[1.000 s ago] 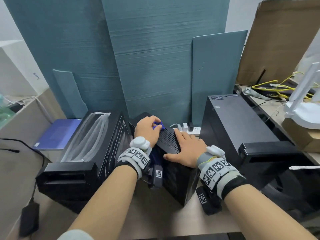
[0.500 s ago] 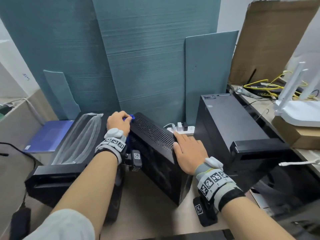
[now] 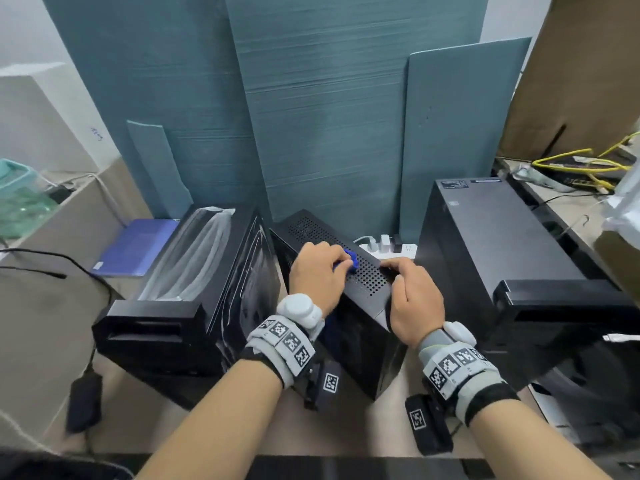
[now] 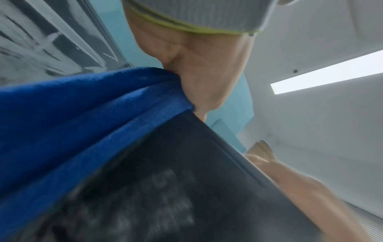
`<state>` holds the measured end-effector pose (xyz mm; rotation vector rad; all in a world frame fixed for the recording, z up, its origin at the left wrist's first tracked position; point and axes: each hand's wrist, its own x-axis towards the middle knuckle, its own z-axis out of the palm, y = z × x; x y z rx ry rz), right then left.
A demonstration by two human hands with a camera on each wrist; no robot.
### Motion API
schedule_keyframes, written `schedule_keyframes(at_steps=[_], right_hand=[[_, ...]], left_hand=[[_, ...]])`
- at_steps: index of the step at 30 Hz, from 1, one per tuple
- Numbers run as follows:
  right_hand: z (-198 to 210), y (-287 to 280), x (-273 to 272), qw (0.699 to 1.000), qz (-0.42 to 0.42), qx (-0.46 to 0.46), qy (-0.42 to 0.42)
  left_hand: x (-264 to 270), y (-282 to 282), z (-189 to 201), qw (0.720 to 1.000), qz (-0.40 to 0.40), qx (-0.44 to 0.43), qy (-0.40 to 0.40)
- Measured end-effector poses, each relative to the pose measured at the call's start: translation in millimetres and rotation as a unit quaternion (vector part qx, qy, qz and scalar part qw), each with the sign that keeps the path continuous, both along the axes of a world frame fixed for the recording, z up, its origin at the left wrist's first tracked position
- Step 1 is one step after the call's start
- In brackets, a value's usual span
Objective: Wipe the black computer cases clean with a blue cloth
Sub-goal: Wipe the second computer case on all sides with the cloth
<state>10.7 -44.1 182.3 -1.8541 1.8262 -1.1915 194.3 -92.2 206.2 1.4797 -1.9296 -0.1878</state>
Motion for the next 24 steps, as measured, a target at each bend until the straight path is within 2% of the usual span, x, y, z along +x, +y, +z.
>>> schedule_keyframes(at_steps=[4, 7, 9, 12, 17, 21, 24], right_hand=[[1, 2, 1, 1.000, 0.019, -0.016, -0.005], [0, 1, 1, 0.999, 0.023, -0.029, -0.003], [2, 1, 0, 0.998, 0.024, -0.049, -0.005], [5, 3, -1, 0.998, 0.016, -0.064, -0.022], [-8, 5, 1, 0.992, -0.024, -0.021, -0.119], [-19, 2, 4, 0.967, -0.047, -0.001, -0.252], [-22, 0, 3, 0.958, -0.059, -0.006, -0.281]], left_hand=[[-6, 25, -3, 0.995, -0.098, -0.019, 0.001], [9, 18, 0, 0.991, -0.132, -0.017, -0.015], [21, -1, 1, 0.994, -0.107, 0.010, -0.013], [37, -42, 4, 0.998, -0.022, 0.051, 0.032], [56, -99, 11, 0.990, 0.092, 0.098, 0.045], [50, -107, 12, 0.989, 0.114, 0.090, 0.036], [19, -83, 14, 0.996, 0.055, 0.072, -0.007]])
